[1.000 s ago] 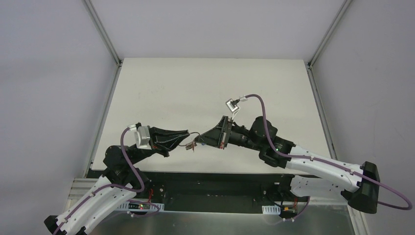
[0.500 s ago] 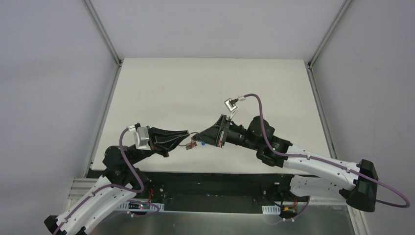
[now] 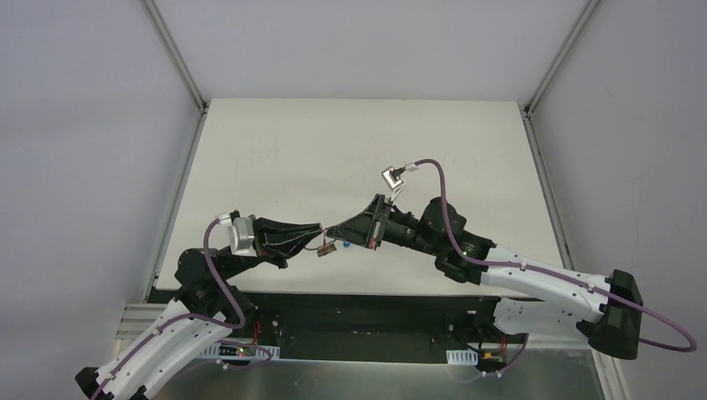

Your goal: Put the keys on the keyring

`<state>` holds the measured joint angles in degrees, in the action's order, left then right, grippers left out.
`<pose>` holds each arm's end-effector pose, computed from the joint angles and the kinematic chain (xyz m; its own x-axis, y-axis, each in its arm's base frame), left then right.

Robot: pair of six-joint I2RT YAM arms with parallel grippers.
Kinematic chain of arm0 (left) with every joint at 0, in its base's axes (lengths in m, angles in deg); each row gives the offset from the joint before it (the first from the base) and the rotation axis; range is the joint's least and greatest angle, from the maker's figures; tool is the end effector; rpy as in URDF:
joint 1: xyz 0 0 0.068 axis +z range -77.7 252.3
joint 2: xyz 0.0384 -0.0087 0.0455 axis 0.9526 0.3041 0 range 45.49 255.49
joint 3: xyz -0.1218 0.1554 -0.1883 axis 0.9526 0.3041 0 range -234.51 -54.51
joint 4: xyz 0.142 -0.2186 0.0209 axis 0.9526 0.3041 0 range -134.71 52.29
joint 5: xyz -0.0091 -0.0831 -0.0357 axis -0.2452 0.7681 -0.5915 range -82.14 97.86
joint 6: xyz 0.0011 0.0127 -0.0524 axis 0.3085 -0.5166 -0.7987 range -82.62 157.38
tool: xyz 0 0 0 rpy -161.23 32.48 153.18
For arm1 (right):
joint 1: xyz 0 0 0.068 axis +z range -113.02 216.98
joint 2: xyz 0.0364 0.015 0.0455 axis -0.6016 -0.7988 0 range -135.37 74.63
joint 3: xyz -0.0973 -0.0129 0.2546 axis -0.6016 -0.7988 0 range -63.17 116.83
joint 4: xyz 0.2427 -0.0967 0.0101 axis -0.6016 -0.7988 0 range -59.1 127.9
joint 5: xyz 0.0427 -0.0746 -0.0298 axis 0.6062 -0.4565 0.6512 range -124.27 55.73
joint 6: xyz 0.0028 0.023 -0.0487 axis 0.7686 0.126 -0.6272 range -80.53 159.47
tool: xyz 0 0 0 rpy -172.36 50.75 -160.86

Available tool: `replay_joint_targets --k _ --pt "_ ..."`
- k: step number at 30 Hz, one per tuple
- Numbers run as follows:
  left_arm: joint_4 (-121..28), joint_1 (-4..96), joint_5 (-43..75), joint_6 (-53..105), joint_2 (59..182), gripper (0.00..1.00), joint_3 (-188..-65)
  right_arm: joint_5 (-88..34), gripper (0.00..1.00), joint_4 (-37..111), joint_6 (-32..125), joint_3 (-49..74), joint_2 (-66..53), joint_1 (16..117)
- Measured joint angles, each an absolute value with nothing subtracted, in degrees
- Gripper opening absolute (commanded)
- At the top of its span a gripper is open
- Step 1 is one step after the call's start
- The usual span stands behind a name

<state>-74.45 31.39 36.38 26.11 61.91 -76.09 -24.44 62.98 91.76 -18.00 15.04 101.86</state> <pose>0.0582 -0.0729 0.3302 0.2537 -0.4471 -0.8578 0.9390 0.3266 0.1075 0.0990 0.2252 0.3585 -0.7140 0.3133 -0.6261 -0.6514 0.0306 0.7582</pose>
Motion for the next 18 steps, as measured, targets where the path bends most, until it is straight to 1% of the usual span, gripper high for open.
replay_joint_targets --k 18 --pt "-74.9 31.4 36.4 26.2 61.9 0.0 -75.2 -24.6 0.0 63.4 92.8 -18.0 14.1 102.0"
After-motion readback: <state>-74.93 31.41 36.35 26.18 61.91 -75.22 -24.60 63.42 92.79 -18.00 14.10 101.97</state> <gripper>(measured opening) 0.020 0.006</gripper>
